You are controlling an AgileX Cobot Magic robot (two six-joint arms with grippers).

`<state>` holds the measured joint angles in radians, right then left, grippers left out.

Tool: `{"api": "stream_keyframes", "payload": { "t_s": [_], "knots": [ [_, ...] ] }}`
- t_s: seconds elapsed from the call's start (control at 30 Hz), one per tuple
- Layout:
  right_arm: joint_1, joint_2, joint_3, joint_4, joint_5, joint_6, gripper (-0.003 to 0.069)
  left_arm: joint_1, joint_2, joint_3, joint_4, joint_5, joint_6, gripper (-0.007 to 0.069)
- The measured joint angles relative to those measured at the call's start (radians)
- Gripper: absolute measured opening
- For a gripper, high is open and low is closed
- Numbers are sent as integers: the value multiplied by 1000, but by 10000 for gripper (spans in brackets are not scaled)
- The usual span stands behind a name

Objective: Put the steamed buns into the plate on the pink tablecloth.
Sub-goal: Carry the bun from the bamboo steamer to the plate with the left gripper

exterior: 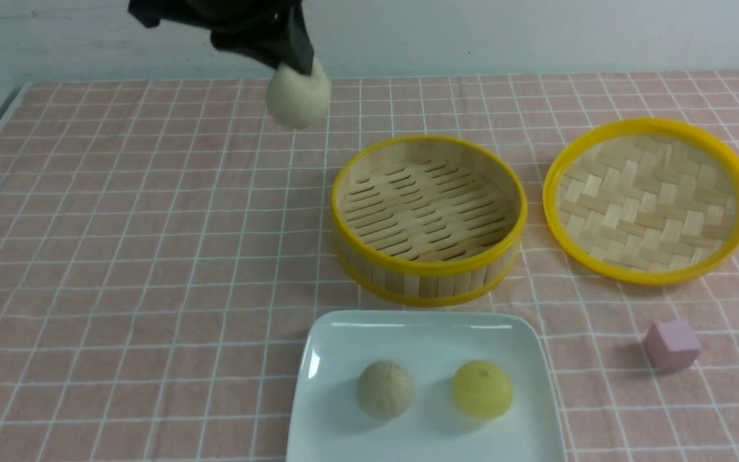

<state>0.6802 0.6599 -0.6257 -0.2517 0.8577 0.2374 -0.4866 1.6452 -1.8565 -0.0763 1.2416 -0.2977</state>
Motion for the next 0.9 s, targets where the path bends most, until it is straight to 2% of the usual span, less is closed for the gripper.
{"api": "stream_keyframes", "payload": {
  "t_s": [0.03, 0.1, 0.13, 0.17, 0.2, 0.27, 0.4, 0.53, 0.67, 0.9],
  "knots": [
    [0, 0, 0, 0, 0, 0, 86, -4, -11, 28, 2, 0, 0, 26],
    [0, 0, 0, 0, 0, 1, 86, -46, -90, 258, 1, -13, -2, 27],
    [0, 0, 0, 0, 0, 1, 86, -50, -96, 276, -2, -17, -4, 27],
    [0, 0, 0, 0, -1, 1, 86, -96, -144, 436, -23, -85, -10, 27],
    [0, 0, 0, 0, -1, 1, 86, -101, -149, 454, -31, -96, -11, 27],
    [0, 0, 0, 0, -1, 2, 86, -162, -204, 646, -86, -226, -28, 27],
    [0, 0, 0, 0, -1, 2, 92, -242, -238, 894, -205, -526, -48, 27],
    [0, 0, 0, 0, -1, 2, 94, -254, -237, 946, -253, -679, -51, 27],
    [0, 0, 0, 0, -1, 2, 100, -255, -211, 950, -284, -937, -52, 28],
    [0, 0, 0, 0, -1, 2, 107, -255, -81, 950, -326, -1128, -54, 29]
  ]
}}
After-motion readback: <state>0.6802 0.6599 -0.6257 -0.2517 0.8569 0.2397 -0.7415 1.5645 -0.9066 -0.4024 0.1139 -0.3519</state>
